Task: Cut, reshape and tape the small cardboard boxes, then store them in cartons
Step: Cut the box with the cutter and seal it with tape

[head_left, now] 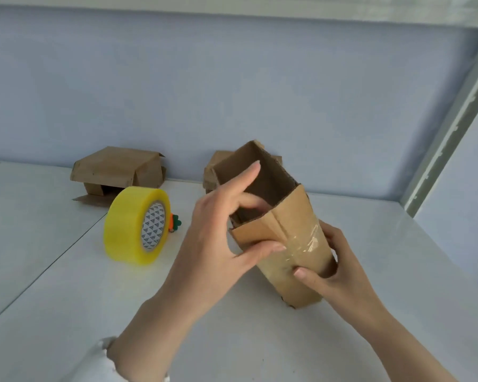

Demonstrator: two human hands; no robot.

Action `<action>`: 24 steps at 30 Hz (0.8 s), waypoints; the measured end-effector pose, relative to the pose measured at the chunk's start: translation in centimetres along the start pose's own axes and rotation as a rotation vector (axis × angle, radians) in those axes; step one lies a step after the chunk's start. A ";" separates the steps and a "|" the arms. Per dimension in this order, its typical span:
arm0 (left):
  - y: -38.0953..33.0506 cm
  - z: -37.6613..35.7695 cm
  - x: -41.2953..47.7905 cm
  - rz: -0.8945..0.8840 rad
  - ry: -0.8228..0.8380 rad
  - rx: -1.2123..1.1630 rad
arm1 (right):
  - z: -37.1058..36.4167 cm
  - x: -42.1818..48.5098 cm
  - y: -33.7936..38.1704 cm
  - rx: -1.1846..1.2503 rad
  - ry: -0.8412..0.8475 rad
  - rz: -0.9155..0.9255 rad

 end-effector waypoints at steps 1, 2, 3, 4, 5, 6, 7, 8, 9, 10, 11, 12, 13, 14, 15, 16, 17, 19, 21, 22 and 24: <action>0.7 0.2 0.2 0.018 -0.053 -0.046 | -0.1 -0.2 -0.1 0.049 -0.023 -0.018; 1.6 0.1 0.3 0.076 -0.100 -0.099 | -0.1 -0.3 -0.3 0.091 -0.053 -0.033; 2.8 -0.3 0.3 0.172 -0.117 -0.154 | 0.0 -0.5 -0.4 0.134 -0.082 -0.052; 4.0 -1.1 0.2 0.276 -0.088 -0.206 | 0.1 -0.6 -0.5 0.166 -0.097 -0.077; 4.8 -2.1 0.1 0.357 -0.019 -0.247 | 0.1 -0.7 -0.5 0.176 -0.095 -0.097; 5.3 -3.2 0.0 0.404 0.064 -0.286 | 0.1 -0.9 -0.7 0.166 -0.081 -0.118; 5.5 -4.3 0.1 0.420 0.145 -0.329 | 0.2 -1.0 -0.8 0.140 -0.061 -0.136; 5.5 -4.9 0.2 0.421 0.203 -0.367 | 0.1 -1.1 -0.8 0.110 -0.033 -0.151; 5.3 -5.3 0.4 0.409 0.237 -0.396 | 0.2 -1.2 -0.8 0.079 -0.010 -0.159; 5.1 -5.6 0.6 0.395 0.256 -0.411 | 0.5 -1.3 -0.7 0.051 0.004 -0.161; 4.9 -5.7 0.7 0.382 0.263 -0.412 | 0.9 -1.3 -0.5 0.033 0.007 -0.150; 4.8 -5.8 0.7 0.367 0.263 -0.401 | 1.4 -1.2 0.0 0.024 -0.005 -0.124; 4.7 -5.6 0.8 0.346 0.255 -0.389 | 2.1 -0.9 0.6 0.019 -0.030 -0.078; 4.5 -5.4 1.0 0.319 0.241 -0.383 | 2.9 -0.5 1.4 0.017 -0.055 -0.016; 4.2 -5.2 1.3 0.289 0.228 -0.381 | 3.5 0.0 2.4 0.016 -0.069 0.053; 4.0 -4.9 1.6 0.263 0.217 -0.373 | 3.9 0.6 3.3 0.018 -0.065 0.115; 3.8 -4.7 1.9 0.246 0.213 -0.358 | 4.1 1.2 4.2 0.019 -0.045 0.162; 3.4 -4.6 2.4 0.229 0.230 -0.340 | 3.7 2.3 5.5 0.021 0.025 0.211; 3.2 -4.9 2.5 0.208 0.261 -0.342 | 2.8 2.7 6.0 -0.003 0.087 0.240; 3.1 -5.1 2.5 0.192 0.271 -0.333 | 2.4 2.8 6.2 -0.024 0.096 0.259; 3.2 -5.1 2.5 0.162 0.272 -0.298 | 2.2 2.7 6.7 -0.062 0.056 0.304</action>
Point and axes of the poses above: each hand's wrist, its own x-axis towards the middle knuckle, its own z-axis out of the back of the hand, y = z × x, the point moved 6 cm from there along x, towards the middle knuckle
